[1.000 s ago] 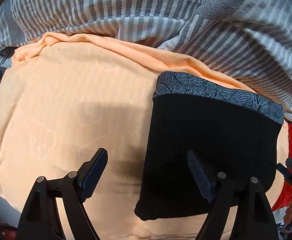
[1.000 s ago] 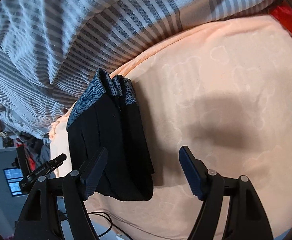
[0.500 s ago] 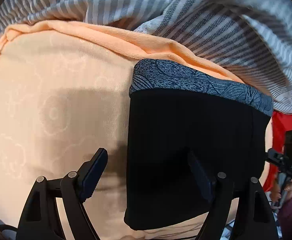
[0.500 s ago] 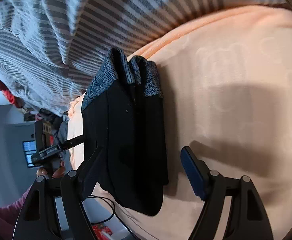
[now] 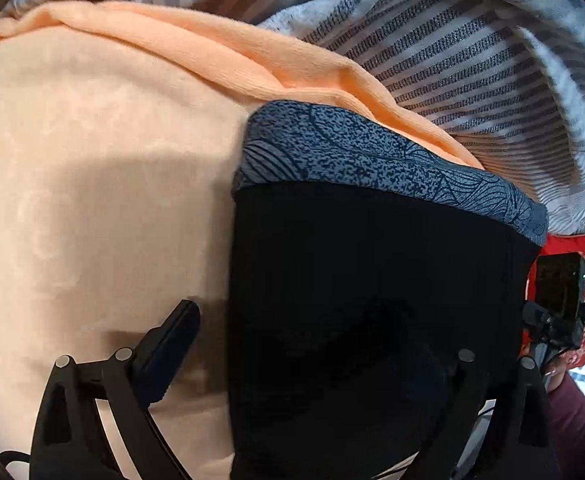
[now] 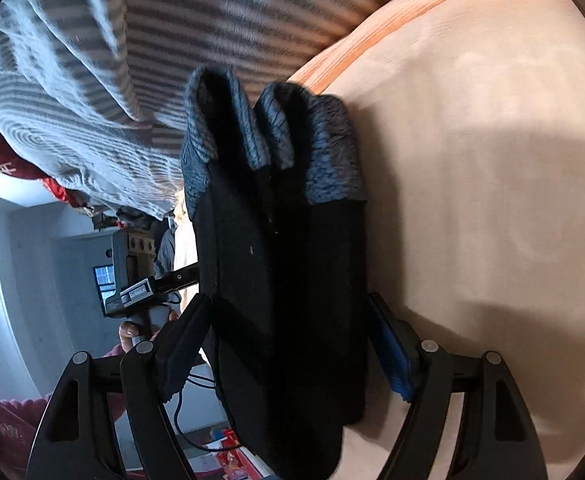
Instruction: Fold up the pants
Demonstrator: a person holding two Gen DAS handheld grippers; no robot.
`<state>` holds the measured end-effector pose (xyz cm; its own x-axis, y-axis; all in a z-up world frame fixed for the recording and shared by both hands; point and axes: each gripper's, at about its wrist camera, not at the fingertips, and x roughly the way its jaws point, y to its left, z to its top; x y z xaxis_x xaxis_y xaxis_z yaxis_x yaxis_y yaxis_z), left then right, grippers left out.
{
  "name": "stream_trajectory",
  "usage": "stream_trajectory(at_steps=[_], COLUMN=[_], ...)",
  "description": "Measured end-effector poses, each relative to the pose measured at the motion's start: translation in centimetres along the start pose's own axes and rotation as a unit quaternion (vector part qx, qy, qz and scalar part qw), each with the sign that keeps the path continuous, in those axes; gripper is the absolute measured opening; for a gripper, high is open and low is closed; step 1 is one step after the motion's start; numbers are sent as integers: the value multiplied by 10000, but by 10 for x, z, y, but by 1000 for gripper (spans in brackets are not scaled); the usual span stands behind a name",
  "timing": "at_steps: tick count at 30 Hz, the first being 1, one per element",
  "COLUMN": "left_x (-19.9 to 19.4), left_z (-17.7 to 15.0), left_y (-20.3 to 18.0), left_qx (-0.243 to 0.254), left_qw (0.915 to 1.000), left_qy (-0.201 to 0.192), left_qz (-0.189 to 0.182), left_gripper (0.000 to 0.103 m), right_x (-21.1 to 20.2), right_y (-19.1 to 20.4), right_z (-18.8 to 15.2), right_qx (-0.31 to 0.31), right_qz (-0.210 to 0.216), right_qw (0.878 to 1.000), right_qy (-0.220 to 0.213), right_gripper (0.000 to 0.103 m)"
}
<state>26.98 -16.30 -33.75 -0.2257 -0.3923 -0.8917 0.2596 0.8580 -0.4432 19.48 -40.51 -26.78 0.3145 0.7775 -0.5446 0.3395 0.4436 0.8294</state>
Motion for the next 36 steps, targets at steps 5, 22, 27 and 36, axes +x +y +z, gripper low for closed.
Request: stream_trajectory(at_steps=[5, 22, 27, 36], left_x=[-4, -67, -71, -33], left_z=[-6, -63, -100, -139], left_y=[-4, -66, -90, -80], left_qx=[-48, 263, 319, 424], left_qw=[9997, 9977, 9975, 9942], left_qy=[-217, -489, -443, -492], left_qz=[57, 380, 444, 853], left_gripper=[92, 58, 58, 58], right_x=[3, -44, -67, -58], right_y=[3, 41, 48, 17], right_z=[2, -32, -72, -127], right_qx=[139, 162, 107, 399], right_qz=[-107, 22, -9, -542], right_qw=[9998, 9999, 9999, 9974], right_qy=[30, 12, 27, -260], right_gripper=[76, 51, 51, 51])
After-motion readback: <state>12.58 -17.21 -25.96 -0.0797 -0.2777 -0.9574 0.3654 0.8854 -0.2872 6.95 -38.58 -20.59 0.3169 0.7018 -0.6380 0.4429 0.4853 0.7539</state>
